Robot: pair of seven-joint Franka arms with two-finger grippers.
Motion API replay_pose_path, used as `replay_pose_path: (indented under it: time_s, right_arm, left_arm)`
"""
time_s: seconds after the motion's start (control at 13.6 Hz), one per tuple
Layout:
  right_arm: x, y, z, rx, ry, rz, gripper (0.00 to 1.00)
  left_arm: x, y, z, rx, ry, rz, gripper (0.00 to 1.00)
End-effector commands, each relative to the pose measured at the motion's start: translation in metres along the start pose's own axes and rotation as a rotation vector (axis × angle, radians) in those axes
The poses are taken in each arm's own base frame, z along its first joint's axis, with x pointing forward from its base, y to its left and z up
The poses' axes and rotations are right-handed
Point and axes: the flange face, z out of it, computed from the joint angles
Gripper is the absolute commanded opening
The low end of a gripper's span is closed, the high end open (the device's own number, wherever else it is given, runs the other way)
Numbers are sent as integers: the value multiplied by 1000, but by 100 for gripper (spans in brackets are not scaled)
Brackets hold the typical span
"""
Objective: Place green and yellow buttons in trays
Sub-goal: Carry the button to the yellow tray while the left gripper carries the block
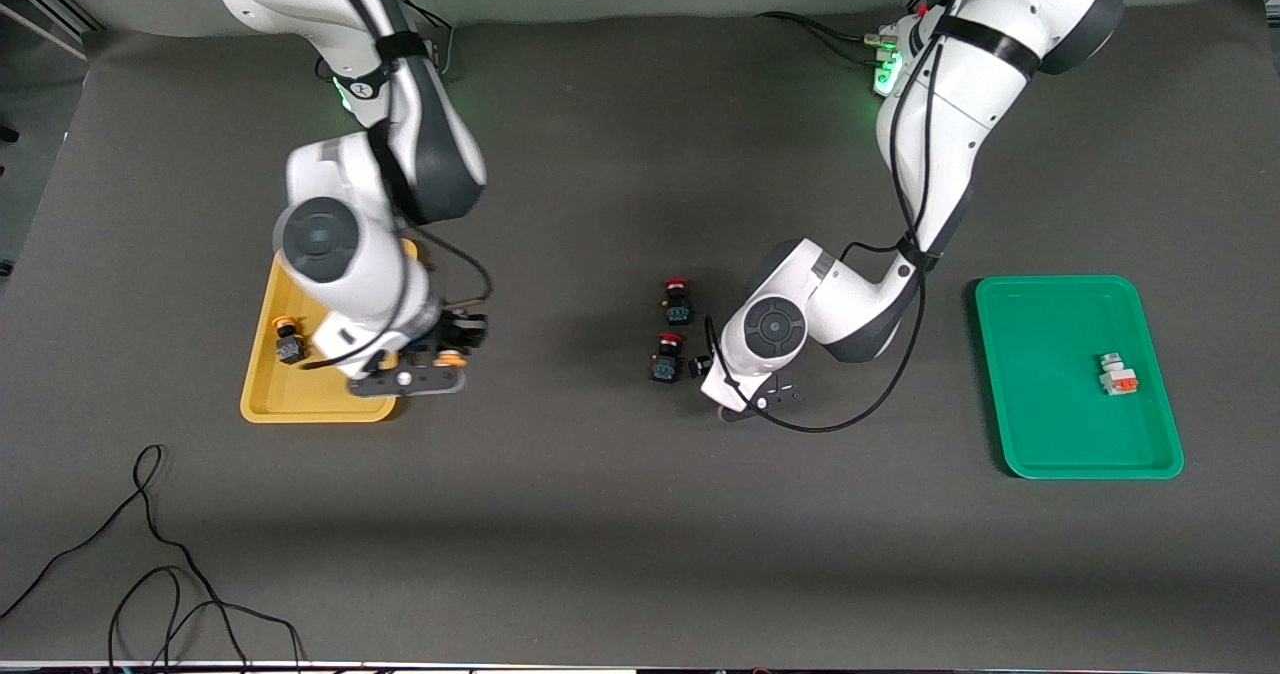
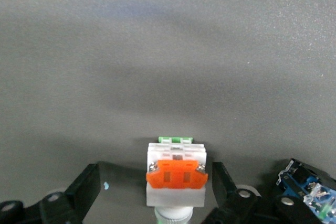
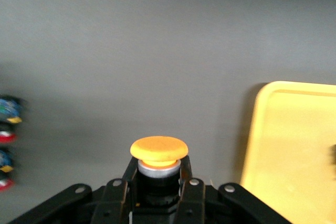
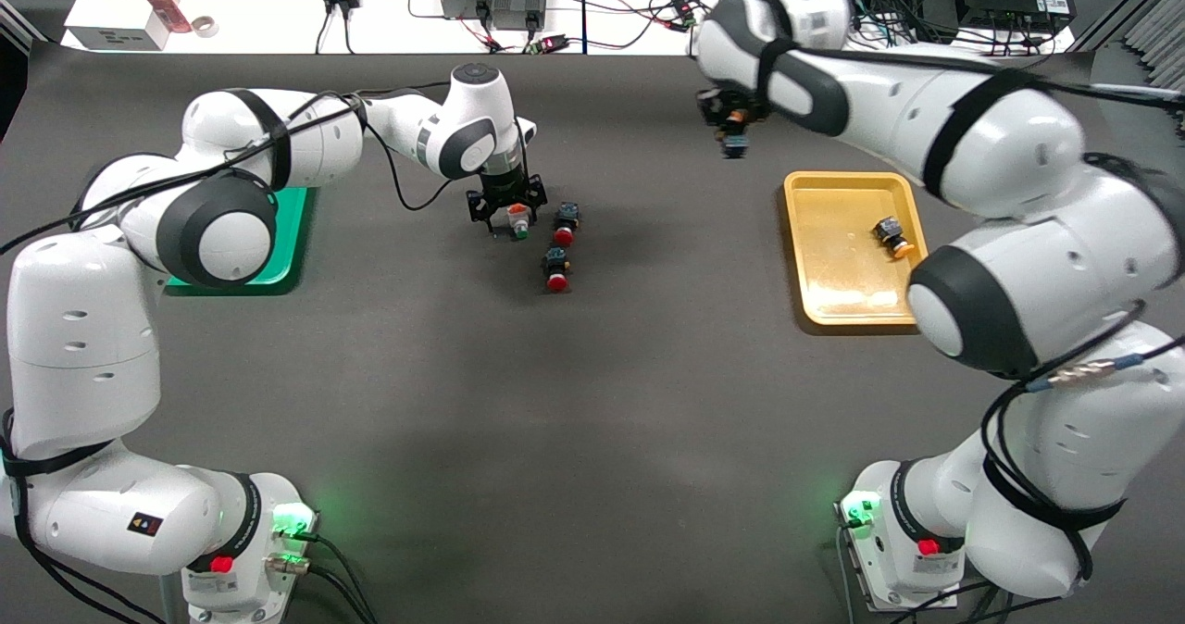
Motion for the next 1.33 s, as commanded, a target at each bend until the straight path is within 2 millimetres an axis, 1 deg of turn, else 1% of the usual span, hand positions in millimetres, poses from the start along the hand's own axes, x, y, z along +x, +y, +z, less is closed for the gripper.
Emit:
replay_pose_path:
  time_s: [0.0, 0.07, 0.15, 0.22, 0.3, 0.37, 0.44, 0.52, 0.59, 0.66, 0.74, 0.81, 0.96, 1.11, 1.18, 1.25]
  right_arm:
    - [-32, 80, 4, 56, -40, -92, 22]
    - [-38, 106, 9, 45, -44, -109, 21]
    - [-44, 124, 15, 32, -38, -133, 21]
    - [-50, 143, 30, 30, -27, -143, 21]
    - [-57, 161, 49, 23, -7, -156, 21]
    - [-65, 173, 73, 9, 20, -159, 21]
    - [-72, 182, 93, -6, 45, -151, 20]
    - [-78, 188, 113, -23, 59, -127, 20]
    - [-79, 189, 127, -35, 59, -114, 20]
    - [-79, 188, 140, -35, 49, -115, 19]
    - [-79, 192, 154, -30, 50, -123, 18]
    - [-78, 195, 168, -11, 59, -131, 18]
    - [-80, 196, 185, 20, 64, -148, 18]
    - [-80, 197, 190, 14, 57, -147, 19]
    - [-80, 197, 190, 14, 57, -148, 21]
    - [-79, 197, 190, 15, 57, -147, 37]
  left_arm:
    - [1, 4, -2, 9, 29, -19, 0]
    - [1, 4, -2, 9, 30, -49, 0]
    - [0, 5, -3, 8, 32, -61, 0]
    - [0, 5, -7, 8, 34, -62, 0]
    - [0, 4, -10, 13, 33, -64, 0]
    - [1, 4, -16, 13, 37, -66, 0]
    - [1, 5, -27, 7, 48, -66, 0]
    - [1, 5, -37, 1, 57, -68, 0]
    - [2, 3, -51, 11, 57, -71, 0]
    - [0, 0, -66, 37, 49, -63, 0]
    - [-1, -6, -86, 65, 44, -60, 0]
    - [0, -17, -110, 94, 36, -68, 0]
    - [4, -47, -156, 144, -3, -2, 0]
    - [13, -83, -205, 161, -43, 42, 0]
    - [21, -104, -228, 167, -55, 57, 0]
    - [27, -123, -248, 169, -73, 84, 0]
